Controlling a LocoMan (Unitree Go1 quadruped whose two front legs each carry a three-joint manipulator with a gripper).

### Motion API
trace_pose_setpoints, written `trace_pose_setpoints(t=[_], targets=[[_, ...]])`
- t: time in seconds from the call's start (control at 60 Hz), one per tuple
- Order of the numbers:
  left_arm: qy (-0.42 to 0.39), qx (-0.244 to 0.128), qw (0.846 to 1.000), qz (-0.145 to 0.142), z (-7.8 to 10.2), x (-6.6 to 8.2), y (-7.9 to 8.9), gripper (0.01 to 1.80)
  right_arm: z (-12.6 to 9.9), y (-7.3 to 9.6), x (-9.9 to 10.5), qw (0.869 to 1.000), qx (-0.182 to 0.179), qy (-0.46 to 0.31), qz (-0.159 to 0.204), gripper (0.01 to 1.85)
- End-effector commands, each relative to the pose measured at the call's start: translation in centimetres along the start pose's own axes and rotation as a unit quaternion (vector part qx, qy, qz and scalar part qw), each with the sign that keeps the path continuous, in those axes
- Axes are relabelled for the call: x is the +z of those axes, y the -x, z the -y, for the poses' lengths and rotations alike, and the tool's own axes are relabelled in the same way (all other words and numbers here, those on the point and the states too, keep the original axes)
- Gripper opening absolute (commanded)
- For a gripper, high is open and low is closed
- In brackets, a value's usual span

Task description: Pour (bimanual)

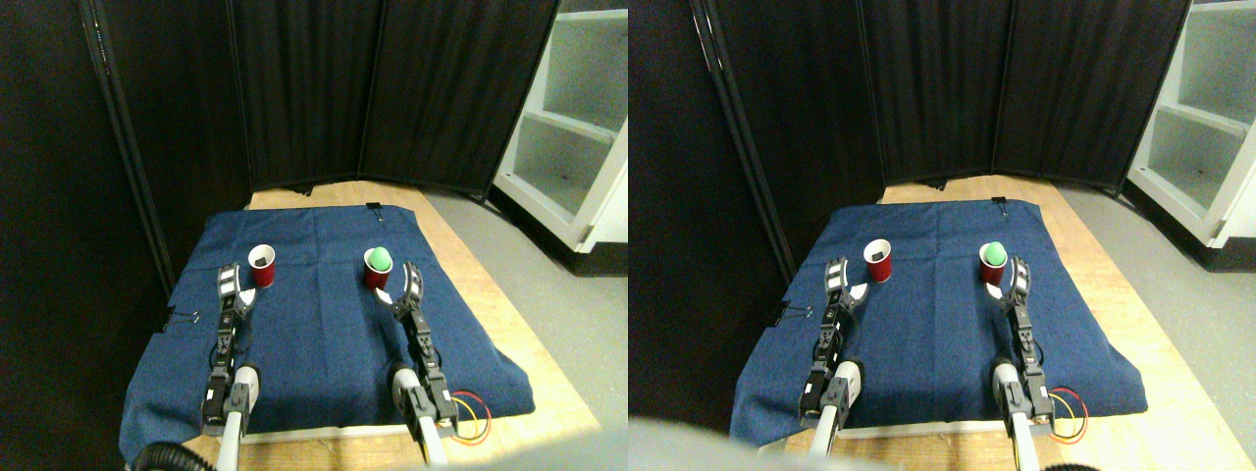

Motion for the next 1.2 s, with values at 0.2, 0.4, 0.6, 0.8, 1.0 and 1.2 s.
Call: trace_pose_setpoints(t=[0.2, 0.4, 0.6, 0.8, 1.0, 1.2], targets=[[0.117, 0.052, 0.992, 0.019, 0.7, 1.2, -0.8, 0.66, -0.7, -0.8, 0.7, 0.990, -0.030, -0.137, 0.010, 0.65], [0.168, 0.057, 0.984, 0.010, 1.3, 2.0, -1.5, 0.62, -1.5, -1.1, 1.0, 0.981, -0.031, -0.192, 0.000, 0.70], [0.205, 0.071, 0.976, 0.006, 1.2, 2.1, -2.9, 0.67, -1.5, -2.2, 0.4, 0.954, -0.066, -0.293, -0.012, 0.77], [0.252, 0.102, 0.962, 0.013, 0.6, 1.1, -4.1, 0.71, -0.6, -3.2, -0.4, 0.948, -0.077, -0.309, -0.011, 0.85], [0.275, 0.123, 0.953, 0.026, 0.1, -0.3, -4.2, 0.84, 0.1, -3.6, -1.2, 0.942, -0.081, -0.325, -0.006, 0.86], [0.331, 0.144, 0.932, 0.030, 0.6, -1.3, -3.1, 0.75, 0.0, -3.5, -1.7, 0.944, -0.078, -0.320, -0.006, 0.88]])
